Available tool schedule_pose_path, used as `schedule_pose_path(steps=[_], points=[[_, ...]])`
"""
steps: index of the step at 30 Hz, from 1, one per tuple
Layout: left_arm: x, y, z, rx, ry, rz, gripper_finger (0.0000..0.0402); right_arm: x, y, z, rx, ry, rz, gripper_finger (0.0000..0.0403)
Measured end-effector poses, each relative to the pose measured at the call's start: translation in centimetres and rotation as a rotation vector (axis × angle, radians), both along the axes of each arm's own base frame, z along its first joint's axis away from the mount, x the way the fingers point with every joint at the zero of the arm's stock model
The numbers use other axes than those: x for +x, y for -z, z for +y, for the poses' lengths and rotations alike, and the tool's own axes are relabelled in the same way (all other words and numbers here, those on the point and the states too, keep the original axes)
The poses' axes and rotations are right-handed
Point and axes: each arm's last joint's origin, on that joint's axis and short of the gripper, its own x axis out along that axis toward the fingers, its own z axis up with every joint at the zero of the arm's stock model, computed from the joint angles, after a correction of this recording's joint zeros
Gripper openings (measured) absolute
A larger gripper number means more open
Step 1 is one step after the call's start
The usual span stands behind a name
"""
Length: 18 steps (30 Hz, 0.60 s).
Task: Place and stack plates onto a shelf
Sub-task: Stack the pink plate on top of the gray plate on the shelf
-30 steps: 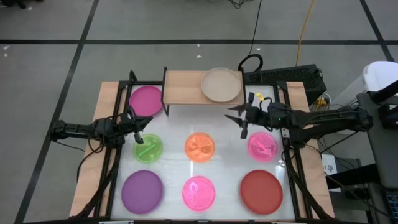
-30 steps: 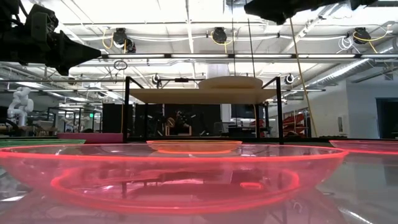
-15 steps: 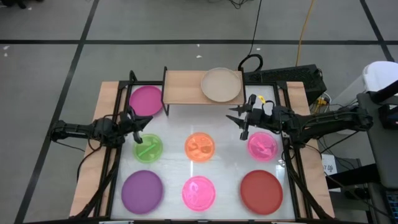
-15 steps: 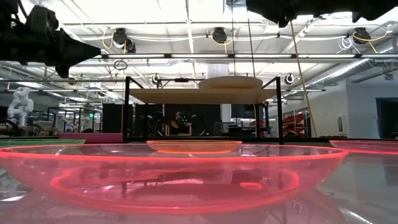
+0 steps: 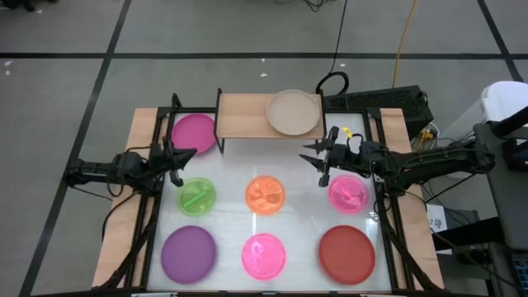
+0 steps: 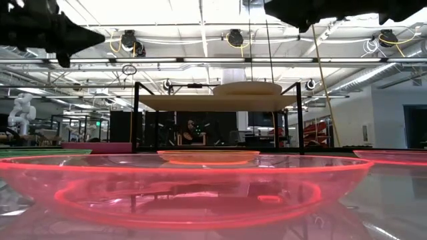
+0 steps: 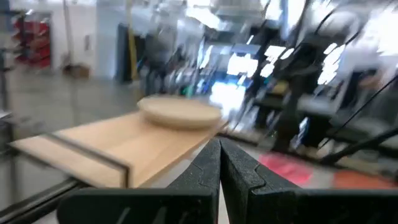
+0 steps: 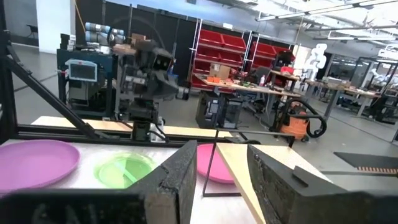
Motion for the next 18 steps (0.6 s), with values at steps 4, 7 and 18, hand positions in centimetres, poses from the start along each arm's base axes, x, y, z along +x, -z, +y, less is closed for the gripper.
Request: schedule_pose_path(steps=[4,7,18], points=[[-0.7,-1.3,0.5,-0.057,-0.172,0.210,0.0008,0.0,0.2,0.0,0.007,0.000,0.015,0.0123],[-0.3,-1.3,0.7,-0.114,-0.287,0.307,0.0008,0.0,0.2,0.0,0.008,0.000,0.016,0.0123],[4.1,2.6,1.5,-0.166,-0.434,0.675,0.0008,0.0,0.3,0.0,0.018,-0.001,0.032,0.0123]])
